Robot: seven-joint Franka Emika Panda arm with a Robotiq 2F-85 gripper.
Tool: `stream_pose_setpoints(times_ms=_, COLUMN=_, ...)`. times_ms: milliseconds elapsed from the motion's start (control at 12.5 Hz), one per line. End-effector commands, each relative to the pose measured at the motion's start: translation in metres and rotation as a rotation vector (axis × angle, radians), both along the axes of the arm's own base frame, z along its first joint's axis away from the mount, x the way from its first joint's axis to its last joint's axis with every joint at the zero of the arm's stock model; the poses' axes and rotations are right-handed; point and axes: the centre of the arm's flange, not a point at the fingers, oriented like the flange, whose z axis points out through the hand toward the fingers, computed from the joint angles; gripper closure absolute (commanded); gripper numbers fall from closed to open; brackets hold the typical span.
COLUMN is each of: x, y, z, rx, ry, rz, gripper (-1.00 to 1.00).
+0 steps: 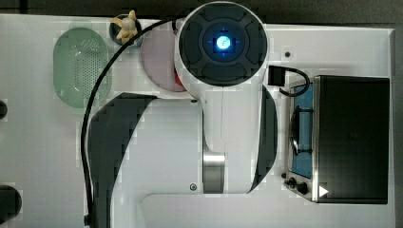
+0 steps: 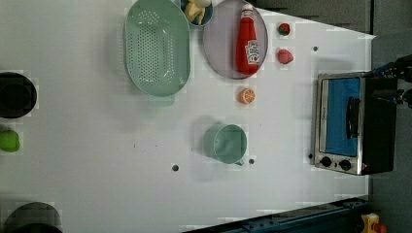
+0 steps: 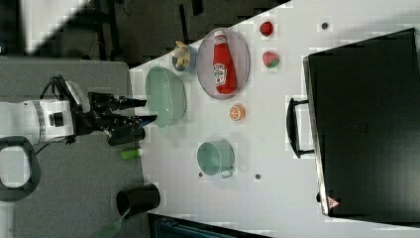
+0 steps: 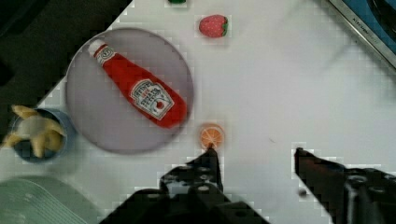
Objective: Drag strainer backwards.
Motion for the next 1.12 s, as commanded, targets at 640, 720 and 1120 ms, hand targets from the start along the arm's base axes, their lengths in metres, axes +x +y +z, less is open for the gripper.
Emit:
stream_pose_setpoints(times_ms=640, x=-0.017, y=0.109, z=0.033, rx=0.031, ry=-0.126, rz=0.03, gripper=-1.0)
stream_pose_setpoints(times_ms=720, x=-0.006, y=0.133, z=0.018, rx=0.049, ry=-0.136, rz=-0.008, gripper=-1.0)
stream_pose_setpoints(times_ms=1120, x=0.032, y=0.257, z=-0.079, rx=0.189, ry=-0.111, rz=-0.276, gripper=-1.0)
